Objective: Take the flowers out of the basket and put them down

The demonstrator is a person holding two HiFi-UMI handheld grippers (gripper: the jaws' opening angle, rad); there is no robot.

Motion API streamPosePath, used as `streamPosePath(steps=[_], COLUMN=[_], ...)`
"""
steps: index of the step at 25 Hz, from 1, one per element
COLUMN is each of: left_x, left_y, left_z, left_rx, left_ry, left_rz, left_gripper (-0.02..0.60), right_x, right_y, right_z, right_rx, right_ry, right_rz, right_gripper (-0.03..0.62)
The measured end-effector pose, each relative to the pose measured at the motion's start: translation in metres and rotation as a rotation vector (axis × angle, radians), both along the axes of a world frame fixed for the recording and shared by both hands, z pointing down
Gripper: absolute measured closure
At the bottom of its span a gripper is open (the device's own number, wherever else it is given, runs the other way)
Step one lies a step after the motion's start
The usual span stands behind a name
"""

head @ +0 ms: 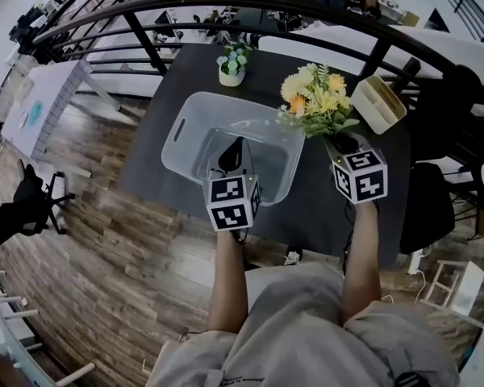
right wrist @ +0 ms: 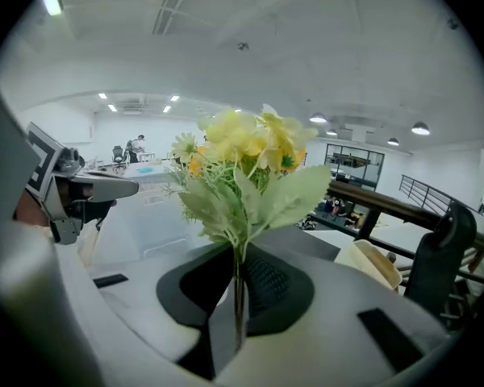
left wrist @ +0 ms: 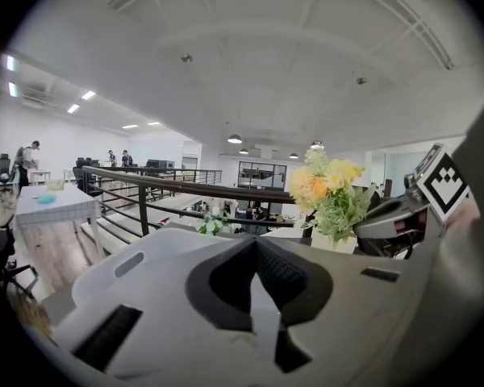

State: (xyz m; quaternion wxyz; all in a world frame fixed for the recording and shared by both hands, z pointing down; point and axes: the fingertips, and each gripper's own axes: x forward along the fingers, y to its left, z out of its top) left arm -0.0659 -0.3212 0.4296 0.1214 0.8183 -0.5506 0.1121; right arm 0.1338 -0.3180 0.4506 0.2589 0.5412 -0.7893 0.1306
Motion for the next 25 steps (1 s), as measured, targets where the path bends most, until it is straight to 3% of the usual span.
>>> streamPosePath(steps=[5,10,16,21,25], left_x=[0.055,0.101,0.152,0.182,0.201], left_y=[0.009,0.016,0.023,0.033,0.043], left_z=[-0.001,-0.001,0.005,0.022,0.043], left_rx=[0.015,0.04,0.033,-0.006,-0.052], left_ry=[-0.033,-0.004,-0.01,-0.013,-0.026], left_rz=[0.064,0.118,0.183,0.211,0.225], left_gripper=[0.555,0.555,0.554,0.554,0.554], right_x=[0.039,0.069,0.104,0.126,0.133], right_y=[0.011,0.03,0.064,0.09,0.107], right_z=[0.036,0.091,0.168,0.213,0.247], right_rx=[-0.054,-0.14,-0.271,-0.335,-0.386], right_ry=[-0.033,-0.118,-0.108,-0.112,-0.093], right_rz=[0.056,0.141,0.244,0.337,0.342], right_gripper=[0.528,0.528,0.528,0.528,0.528])
